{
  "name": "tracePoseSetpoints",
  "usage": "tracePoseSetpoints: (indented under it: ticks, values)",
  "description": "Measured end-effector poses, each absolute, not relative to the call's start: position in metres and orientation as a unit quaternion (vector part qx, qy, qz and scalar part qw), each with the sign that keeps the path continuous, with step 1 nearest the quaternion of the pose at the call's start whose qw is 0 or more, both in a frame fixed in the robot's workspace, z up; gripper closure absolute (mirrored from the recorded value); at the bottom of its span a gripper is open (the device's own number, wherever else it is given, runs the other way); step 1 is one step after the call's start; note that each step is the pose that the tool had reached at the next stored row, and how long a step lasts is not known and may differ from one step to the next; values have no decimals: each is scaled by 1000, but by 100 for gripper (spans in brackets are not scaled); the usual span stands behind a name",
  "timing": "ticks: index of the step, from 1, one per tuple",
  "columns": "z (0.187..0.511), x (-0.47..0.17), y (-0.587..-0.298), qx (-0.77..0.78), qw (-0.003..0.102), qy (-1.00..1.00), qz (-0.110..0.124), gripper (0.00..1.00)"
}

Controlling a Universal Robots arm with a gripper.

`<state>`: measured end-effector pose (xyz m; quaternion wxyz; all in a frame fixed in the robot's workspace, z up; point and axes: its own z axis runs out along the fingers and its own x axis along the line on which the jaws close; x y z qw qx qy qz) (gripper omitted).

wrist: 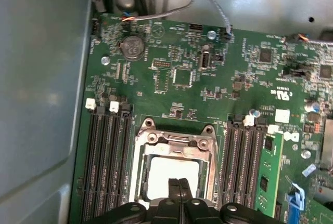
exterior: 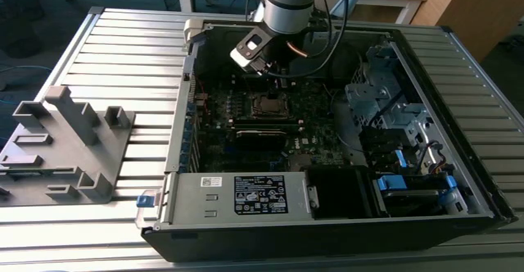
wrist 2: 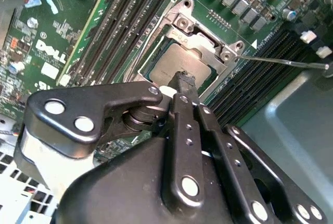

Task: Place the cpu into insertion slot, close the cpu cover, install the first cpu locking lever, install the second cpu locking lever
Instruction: 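Close the cpu cover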

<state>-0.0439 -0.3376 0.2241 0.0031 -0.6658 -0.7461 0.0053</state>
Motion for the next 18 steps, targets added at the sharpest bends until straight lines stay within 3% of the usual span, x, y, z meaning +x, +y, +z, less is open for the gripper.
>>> tracePoseSetpoints:
  ticks: [18]
  values:
    - [224, -44, -338, -586, 2, -810, 5, 89]
